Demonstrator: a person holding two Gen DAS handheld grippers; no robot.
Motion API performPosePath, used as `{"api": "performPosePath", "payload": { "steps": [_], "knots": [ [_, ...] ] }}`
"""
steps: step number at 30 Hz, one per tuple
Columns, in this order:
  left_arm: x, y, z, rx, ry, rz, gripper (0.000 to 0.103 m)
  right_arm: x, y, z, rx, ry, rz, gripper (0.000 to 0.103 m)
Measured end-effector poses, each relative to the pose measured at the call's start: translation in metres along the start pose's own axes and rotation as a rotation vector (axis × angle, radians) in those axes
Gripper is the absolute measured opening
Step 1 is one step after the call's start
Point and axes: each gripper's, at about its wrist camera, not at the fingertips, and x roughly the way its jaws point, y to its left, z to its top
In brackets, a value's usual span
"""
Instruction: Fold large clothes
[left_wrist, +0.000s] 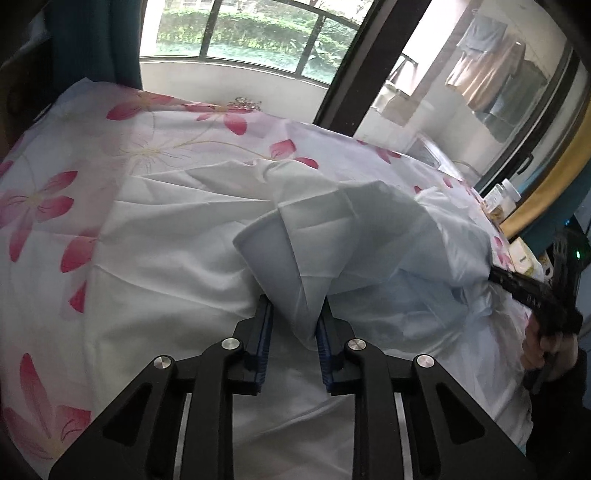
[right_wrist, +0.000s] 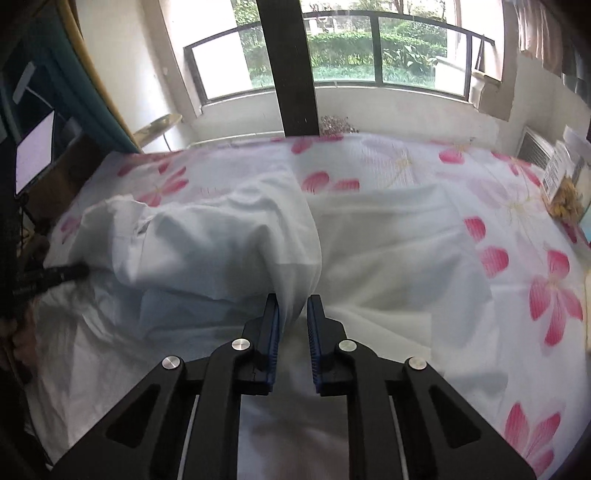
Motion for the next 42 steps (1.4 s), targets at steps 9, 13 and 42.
{"api": "performPosePath", "payload": {
  "steps": [9, 13, 42],
  "knots": [
    [-0.060, -0.022, 0.007, 0.062, -0.197, 0.019, 0.051, -0.032, -0.003, -0.002, 0.036, -0.047, -0.095, 0.042],
    [-0.062, -0.047, 0.025, 0.125, -0.242, -0.069, 0.057, -0.046, 0.008, 0.018, 0.003, -0.139, -0.090, 0.045],
    [-0.018, -0.028, 0.029, 0.107, -0.105, 0.023, 0.057, -0.012, 0.022, 0.029, -0.023, -0.083, -0.086, 0.045]
  ]
}}
